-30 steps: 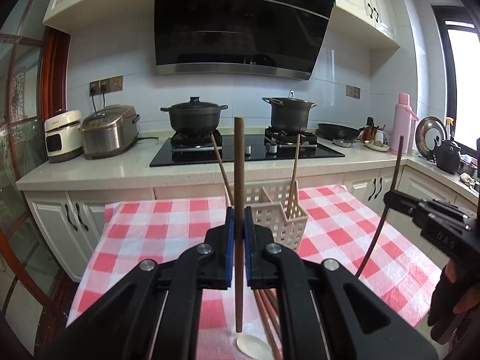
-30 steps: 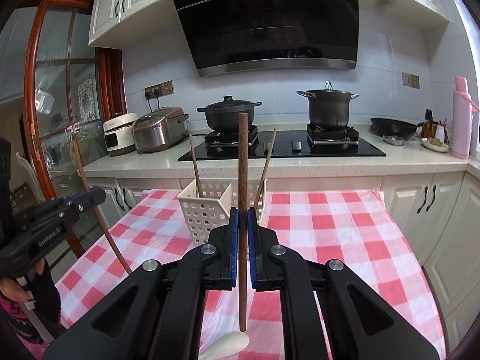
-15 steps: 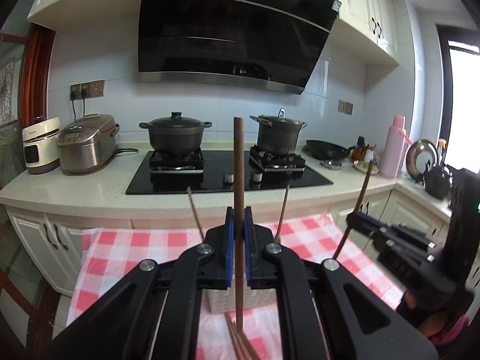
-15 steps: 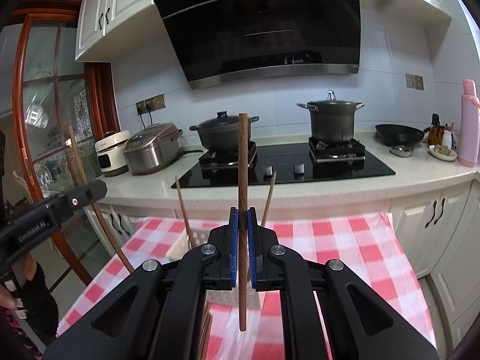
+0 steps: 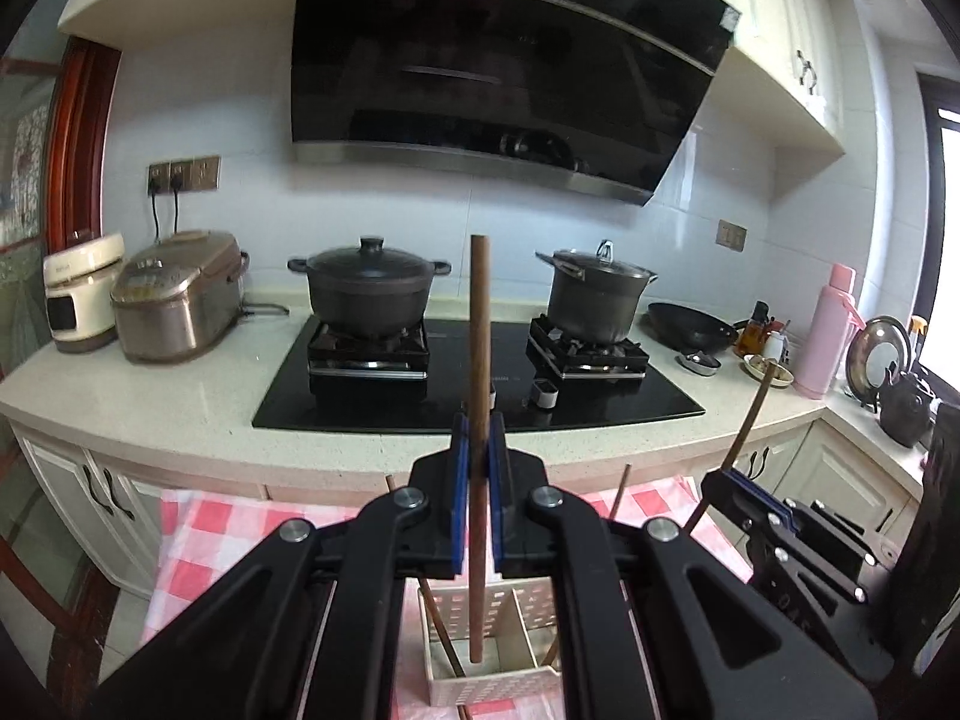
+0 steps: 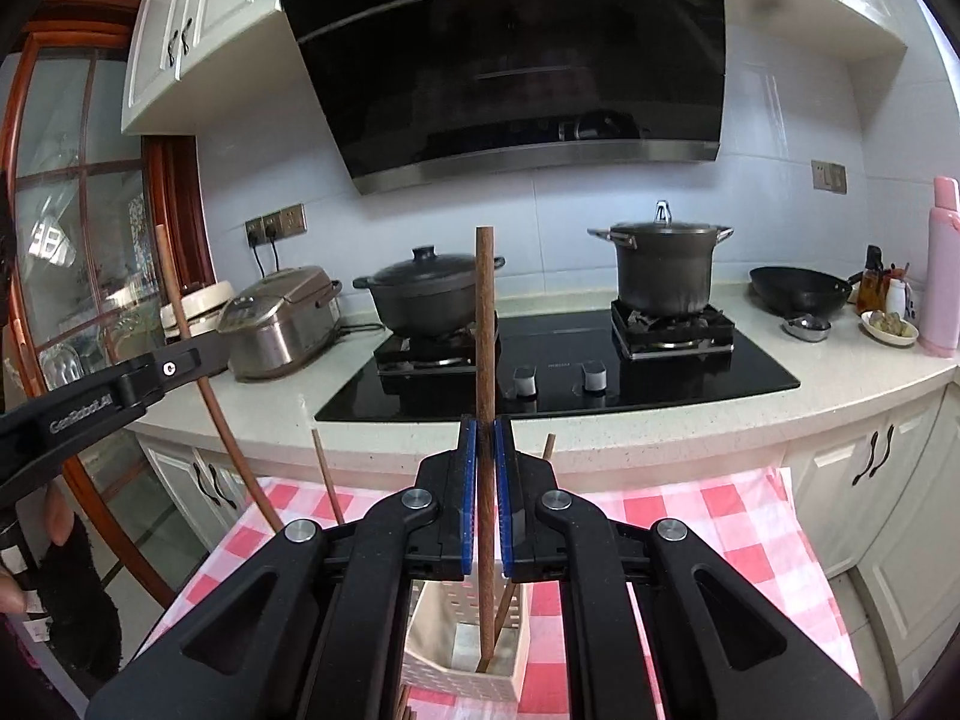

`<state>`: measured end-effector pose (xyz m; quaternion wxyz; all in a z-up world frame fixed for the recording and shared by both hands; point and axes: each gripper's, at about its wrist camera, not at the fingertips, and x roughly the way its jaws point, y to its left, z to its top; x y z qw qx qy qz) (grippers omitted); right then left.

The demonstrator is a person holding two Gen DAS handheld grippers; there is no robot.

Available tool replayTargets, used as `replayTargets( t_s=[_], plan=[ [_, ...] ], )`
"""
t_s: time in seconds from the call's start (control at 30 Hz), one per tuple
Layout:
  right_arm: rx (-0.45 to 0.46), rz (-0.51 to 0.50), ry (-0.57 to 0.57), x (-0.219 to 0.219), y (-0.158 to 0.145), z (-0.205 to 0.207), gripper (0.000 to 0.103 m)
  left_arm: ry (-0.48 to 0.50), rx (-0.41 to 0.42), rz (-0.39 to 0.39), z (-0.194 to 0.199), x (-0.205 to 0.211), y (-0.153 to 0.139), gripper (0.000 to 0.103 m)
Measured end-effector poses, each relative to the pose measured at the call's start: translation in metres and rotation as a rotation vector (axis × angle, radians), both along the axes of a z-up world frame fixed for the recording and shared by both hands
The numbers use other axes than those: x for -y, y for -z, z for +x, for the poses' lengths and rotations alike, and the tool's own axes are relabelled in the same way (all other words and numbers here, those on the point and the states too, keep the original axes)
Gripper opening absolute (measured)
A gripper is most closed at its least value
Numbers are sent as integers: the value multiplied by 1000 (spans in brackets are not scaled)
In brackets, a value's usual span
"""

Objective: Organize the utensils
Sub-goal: 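Carry both chopsticks over the white basket and lower them inside, then open both tools to release the chopsticks into the basket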

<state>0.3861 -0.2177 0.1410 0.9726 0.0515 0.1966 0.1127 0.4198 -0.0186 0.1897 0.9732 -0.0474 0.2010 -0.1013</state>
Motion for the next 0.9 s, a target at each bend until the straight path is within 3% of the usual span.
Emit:
replayTargets(
  t_s=[0.2,0.5,0.67,0.8,0.9],
  plan=[
    [-96,-26,-39,-10,29,19,8,63,-132,-34,34,-4,37,6],
    [-240,-33,-62,-19,70,42,8,70,-278,32,55,3,92,6],
    [-245,-38,-45,-19,80,48,10,52,-285,29,55,-1,103,8],
    [-235,-41,-31,-15,79,47,19,31,-262,26,50,-6,100,28],
    [-226,-33,-23,-9,77,44,26,20,-256,19,48,-11,97,28]
  ],
)
